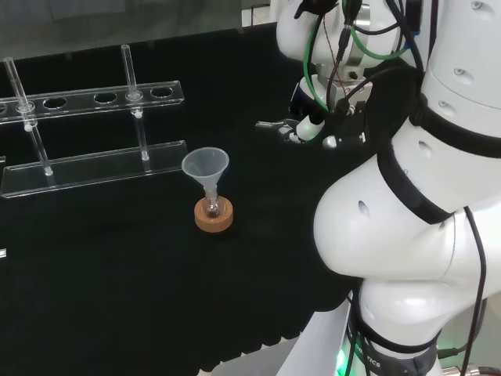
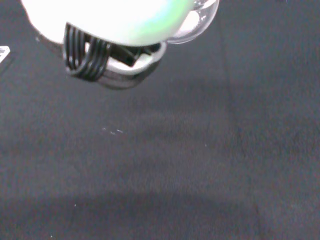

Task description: Pick up the weighing funnel.

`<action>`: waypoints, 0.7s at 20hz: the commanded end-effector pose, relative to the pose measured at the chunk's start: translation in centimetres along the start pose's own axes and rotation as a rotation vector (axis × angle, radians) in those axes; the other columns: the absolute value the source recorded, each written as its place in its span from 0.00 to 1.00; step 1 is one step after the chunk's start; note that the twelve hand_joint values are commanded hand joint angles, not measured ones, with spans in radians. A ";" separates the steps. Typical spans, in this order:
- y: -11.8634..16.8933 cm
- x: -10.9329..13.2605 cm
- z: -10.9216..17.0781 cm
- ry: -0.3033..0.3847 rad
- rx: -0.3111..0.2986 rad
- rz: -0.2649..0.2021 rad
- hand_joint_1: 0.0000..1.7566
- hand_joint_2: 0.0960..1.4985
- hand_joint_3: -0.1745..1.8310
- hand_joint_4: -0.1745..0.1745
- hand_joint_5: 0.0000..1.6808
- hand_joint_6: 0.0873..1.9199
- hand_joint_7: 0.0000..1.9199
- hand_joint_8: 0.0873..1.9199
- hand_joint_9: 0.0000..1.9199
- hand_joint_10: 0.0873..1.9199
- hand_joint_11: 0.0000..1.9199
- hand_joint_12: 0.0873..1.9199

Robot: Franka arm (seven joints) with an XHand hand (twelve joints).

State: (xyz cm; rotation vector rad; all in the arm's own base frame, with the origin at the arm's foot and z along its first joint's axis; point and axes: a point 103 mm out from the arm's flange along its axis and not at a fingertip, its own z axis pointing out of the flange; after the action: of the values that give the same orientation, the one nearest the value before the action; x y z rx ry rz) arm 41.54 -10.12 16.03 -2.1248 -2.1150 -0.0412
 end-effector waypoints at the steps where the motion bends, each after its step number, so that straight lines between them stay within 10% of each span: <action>1: -0.5 1.2 -3.2 -0.004 -0.030 -0.028 0.68 0.33 0.44 0.46 0.89 0.09 0.81 0.10 0.75 0.12 0.60 0.41; 14: -0.9 2.3 -5.6 0.002 -0.067 -0.035 0.68 0.33 0.44 0.48 0.89 0.09 0.81 0.10 0.75 0.12 0.60 0.41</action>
State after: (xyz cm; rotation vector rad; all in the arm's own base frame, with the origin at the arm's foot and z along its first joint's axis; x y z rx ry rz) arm 41.40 -8.82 21.47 -2.1242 -2.1782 -0.1114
